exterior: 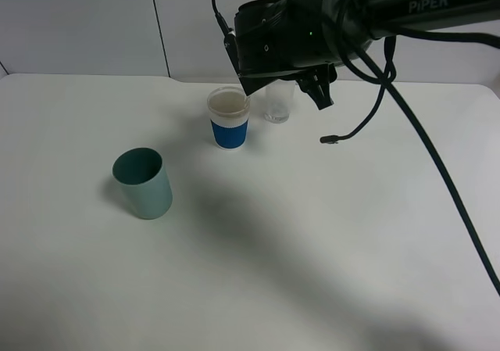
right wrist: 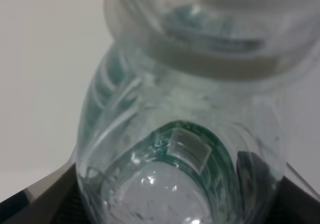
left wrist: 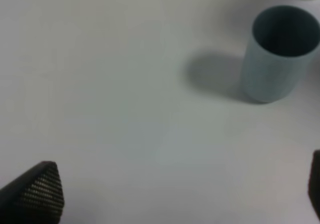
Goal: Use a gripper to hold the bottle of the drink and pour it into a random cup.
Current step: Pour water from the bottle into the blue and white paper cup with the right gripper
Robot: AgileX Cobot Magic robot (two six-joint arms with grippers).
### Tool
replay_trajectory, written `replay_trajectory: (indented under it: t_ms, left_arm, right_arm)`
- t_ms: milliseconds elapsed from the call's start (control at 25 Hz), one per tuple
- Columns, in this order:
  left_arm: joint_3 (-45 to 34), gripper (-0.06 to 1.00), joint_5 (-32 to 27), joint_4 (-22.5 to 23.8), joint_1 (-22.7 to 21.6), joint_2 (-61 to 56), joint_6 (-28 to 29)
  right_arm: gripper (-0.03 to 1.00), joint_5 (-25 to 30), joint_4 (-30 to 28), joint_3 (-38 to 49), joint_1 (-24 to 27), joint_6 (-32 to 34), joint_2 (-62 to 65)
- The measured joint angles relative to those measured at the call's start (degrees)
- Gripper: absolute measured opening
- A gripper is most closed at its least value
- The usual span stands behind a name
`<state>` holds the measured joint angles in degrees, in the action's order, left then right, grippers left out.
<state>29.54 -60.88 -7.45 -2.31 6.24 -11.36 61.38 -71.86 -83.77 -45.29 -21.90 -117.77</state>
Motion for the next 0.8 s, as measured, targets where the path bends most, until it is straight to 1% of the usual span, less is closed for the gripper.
replay_trajectory:
  t_ms: [200,600,800]
  left_arm:
    - [0.0,0.99,0.0,0.0,0.0,0.0,0.0]
    - [0.0,0.99,0.0,0.0,0.0,0.0,0.0]
    - [0.0,0.99,0.0,0.0,0.0,0.0,0.0]
  right_arm:
    - [0.56,1.2,-0.8,0.0,0.0,0.0,0.0]
    - [0.56,1.3,-1.3,0.0,0.0,0.0,0.0]
    - [0.56,1.2,-1.4,0.0,0.0,1.1,0.0]
